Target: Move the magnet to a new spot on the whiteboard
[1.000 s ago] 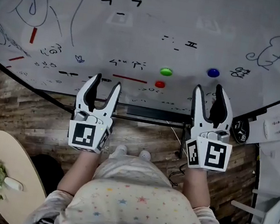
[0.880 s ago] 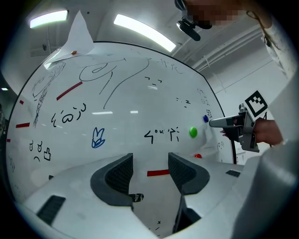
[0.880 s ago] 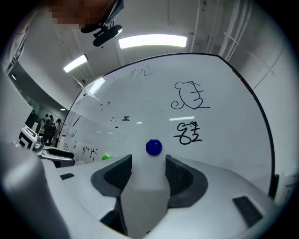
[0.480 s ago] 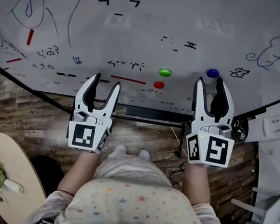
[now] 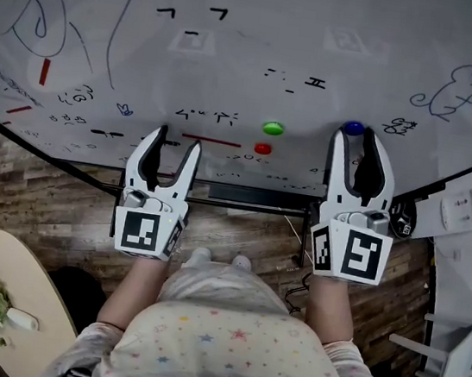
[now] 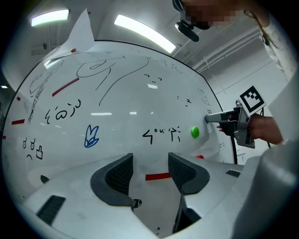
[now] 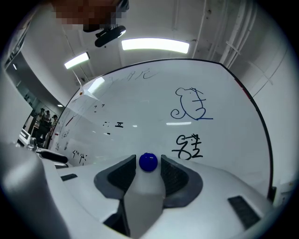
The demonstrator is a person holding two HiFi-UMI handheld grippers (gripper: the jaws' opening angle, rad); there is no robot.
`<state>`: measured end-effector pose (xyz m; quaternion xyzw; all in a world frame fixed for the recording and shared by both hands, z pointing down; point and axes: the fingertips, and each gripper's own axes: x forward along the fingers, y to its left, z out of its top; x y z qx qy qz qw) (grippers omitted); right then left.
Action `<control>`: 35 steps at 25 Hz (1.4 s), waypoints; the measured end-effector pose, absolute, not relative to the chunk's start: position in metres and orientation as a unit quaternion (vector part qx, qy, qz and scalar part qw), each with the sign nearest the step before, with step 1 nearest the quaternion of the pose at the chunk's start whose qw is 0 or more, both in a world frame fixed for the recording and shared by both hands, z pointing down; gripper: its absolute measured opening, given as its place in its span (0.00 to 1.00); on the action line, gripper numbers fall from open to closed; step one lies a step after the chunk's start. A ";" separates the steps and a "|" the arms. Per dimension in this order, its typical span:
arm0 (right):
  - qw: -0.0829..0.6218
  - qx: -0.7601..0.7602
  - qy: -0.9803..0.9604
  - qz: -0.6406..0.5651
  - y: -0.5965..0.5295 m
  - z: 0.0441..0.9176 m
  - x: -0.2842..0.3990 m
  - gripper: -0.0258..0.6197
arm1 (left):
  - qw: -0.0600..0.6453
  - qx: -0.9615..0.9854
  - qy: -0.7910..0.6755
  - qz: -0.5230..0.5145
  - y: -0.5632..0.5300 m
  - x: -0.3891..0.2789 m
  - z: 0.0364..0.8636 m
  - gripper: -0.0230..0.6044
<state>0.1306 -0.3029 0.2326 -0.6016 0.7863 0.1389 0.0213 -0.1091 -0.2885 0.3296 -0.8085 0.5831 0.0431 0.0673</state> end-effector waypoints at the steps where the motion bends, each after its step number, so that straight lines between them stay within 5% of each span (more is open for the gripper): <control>1: 0.020 -0.603 0.785 0.141 -0.303 0.233 0.131 0.30 | 0.067 -0.809 0.583 0.043 -0.289 -0.109 0.329 0.38; 35: 0.036 -0.634 0.761 0.134 -0.305 0.232 0.131 0.23 | 0.047 -0.816 0.574 0.049 -0.288 -0.113 0.328 0.38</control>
